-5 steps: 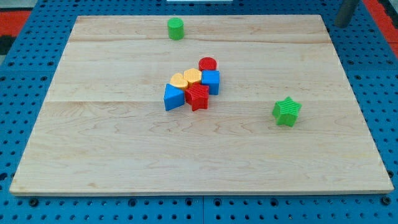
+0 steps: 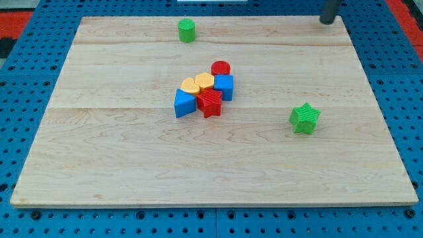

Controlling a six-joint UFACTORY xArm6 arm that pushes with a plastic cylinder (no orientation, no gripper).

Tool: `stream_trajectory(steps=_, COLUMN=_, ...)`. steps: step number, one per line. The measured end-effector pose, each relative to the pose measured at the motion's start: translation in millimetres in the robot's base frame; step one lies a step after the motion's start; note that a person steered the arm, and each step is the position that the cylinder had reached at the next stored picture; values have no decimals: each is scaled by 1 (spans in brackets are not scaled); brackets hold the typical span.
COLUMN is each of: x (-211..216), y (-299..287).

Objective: Move your arm towards blue cube

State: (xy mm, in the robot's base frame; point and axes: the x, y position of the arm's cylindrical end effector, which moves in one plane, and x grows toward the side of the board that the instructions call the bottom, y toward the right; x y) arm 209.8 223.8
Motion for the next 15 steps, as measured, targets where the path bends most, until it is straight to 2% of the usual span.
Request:
stream_trajectory(steps=1, x=14, y=-45)
stream_trajectory(steps=4, x=18, y=-219)
stream_trajectory(steps=6, x=108, y=-236)
stream_trajectory(steps=8, x=153, y=-367)
stream_trajectory(steps=9, x=226, y=-371)
stream_trajectory(steps=10, x=282, y=-379)
stream_trajectory(steps=11, x=311, y=-334)
stream_trajectory(steps=13, x=296, y=-196)
stream_trajectory(steps=15, x=232, y=-185)
